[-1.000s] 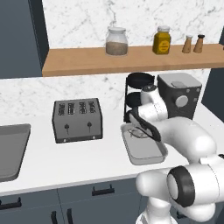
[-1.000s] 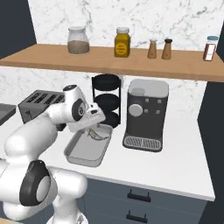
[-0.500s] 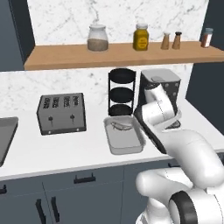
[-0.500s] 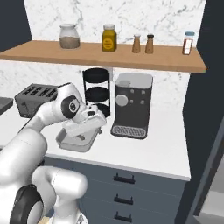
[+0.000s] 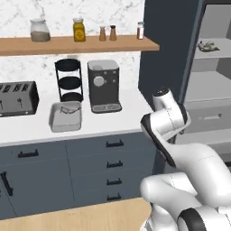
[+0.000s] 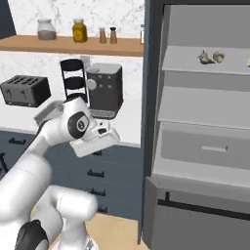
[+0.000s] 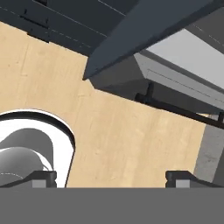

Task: Place one mushroom and one fish in each tupperware on the nearby counter, to pack two identical lunches.

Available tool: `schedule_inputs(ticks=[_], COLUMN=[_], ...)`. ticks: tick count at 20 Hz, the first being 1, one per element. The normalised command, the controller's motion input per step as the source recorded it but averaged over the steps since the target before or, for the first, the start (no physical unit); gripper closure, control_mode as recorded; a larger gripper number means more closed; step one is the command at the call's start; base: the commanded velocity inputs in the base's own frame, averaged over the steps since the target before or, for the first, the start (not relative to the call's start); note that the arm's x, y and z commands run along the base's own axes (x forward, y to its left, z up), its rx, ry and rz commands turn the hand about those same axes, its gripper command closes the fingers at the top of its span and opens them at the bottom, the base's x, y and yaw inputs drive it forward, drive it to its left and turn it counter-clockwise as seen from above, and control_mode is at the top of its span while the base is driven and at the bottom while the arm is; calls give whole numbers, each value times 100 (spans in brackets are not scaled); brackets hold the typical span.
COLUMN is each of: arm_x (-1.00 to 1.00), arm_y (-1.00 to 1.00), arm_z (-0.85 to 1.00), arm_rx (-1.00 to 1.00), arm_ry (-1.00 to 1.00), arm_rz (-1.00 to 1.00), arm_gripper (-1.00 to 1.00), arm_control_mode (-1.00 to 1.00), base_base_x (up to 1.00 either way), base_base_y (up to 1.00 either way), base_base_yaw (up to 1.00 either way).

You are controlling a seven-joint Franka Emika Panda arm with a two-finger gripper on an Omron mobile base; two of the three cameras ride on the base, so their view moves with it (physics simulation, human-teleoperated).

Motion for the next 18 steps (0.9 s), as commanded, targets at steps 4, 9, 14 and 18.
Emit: schedule_inputs(ticks=[4, 9, 14, 18], arm_x=[0, 0, 0, 0], arm_y=[0, 0, 0, 0], arm_z=[0, 0, 0, 0], arm_rx=[0, 0, 0, 0], arm_ry=[0, 0, 0, 0], arm_rz=[0, 0, 0, 0], arm_gripper=[-100, -100, -100, -100], arm_control_mode=[100, 100, 100, 100], base_base_x=[54, 100, 59, 17], base_base_y=[-100, -99, -100, -69], base_base_yaw=[-16, -1, 0, 2])
